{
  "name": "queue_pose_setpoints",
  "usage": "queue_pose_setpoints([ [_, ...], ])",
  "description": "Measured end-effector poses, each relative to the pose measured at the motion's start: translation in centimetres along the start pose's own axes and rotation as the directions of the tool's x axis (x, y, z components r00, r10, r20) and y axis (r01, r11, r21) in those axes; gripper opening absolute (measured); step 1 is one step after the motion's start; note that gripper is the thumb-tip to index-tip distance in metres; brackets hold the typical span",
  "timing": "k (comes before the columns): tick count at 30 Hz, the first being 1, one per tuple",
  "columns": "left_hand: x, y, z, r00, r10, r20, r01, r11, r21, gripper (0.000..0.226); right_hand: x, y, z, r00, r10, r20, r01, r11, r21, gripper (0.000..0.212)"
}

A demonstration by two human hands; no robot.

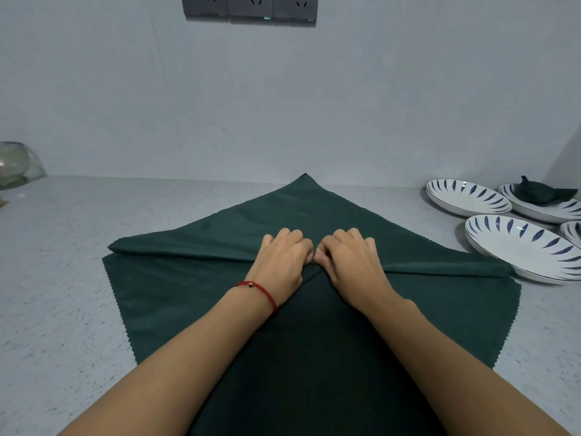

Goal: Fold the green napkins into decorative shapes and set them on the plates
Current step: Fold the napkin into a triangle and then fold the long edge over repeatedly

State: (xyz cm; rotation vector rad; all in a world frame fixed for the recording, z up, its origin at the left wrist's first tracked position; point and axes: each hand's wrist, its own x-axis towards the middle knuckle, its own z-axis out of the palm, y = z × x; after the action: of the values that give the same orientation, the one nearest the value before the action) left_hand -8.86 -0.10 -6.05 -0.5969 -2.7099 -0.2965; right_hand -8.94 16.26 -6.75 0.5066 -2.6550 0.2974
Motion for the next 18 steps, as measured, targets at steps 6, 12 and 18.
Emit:
queue_pose_setpoints([
  [6,0.7,-0.8,-0.1,0.997,-0.042,0.070,0.047,0.996,-0.076,0.013,0.1,-0.3,-0.9,0.999,-0.022,0.046,0.016,0.992,0.125,0.010],
  [12,-0.3,-1.2,0.0,1.000,0.009,-0.003,-0.010,0.993,-0.119,0.009,1.2,-0.2,-0.8,0.963,0.160,0.217,-0.212,0.947,0.242,0.015],
  [18,0.0,-0.4,0.0,0.997,-0.076,-0.008,0.074,0.990,-0.123,0.014,1.3,0.2,-0.8,0.949,0.217,0.228,-0.292,0.877,0.382,0.014],
])
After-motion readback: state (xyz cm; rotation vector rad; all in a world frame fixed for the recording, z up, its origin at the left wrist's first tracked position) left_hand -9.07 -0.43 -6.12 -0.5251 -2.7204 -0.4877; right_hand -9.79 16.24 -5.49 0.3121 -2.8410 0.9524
